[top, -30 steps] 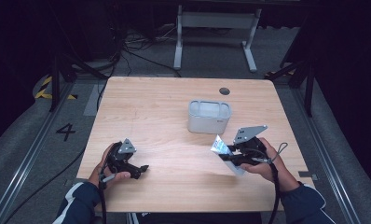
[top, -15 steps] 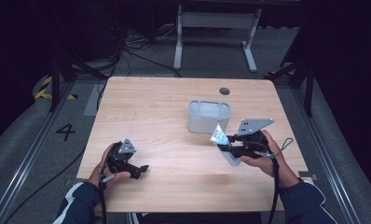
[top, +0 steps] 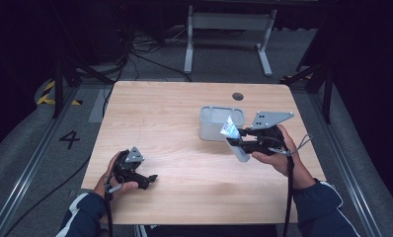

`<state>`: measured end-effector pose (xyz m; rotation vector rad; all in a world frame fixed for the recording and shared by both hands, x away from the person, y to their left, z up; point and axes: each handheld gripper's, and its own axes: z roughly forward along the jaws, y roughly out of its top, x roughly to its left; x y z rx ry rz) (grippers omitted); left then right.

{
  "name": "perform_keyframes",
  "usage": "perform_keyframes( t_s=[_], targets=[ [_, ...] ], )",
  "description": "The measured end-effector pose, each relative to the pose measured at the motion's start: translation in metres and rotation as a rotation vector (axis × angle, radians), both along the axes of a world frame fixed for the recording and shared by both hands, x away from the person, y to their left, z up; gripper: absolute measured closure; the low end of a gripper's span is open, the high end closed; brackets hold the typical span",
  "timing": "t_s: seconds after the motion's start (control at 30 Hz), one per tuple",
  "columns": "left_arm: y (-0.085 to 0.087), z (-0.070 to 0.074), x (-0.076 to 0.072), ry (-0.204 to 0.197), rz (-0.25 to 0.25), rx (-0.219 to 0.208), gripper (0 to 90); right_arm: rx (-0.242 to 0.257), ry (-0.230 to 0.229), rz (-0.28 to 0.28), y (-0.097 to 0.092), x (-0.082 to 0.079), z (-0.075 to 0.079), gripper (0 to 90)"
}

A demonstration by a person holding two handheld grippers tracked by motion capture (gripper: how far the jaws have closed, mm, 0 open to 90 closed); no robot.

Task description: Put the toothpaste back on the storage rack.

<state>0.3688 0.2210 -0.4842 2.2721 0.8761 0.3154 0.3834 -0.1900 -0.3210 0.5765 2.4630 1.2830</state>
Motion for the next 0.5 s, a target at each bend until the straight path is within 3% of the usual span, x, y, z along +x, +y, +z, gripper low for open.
perform_keyframes(
  t_s=[0.5],
  targets=[
    [0.000,0.000,0.000,0.000,-0.001,0.000,0.5,0.040,-0.036,-0.018,0.008,0.023,0.024,64.9]
  ],
)
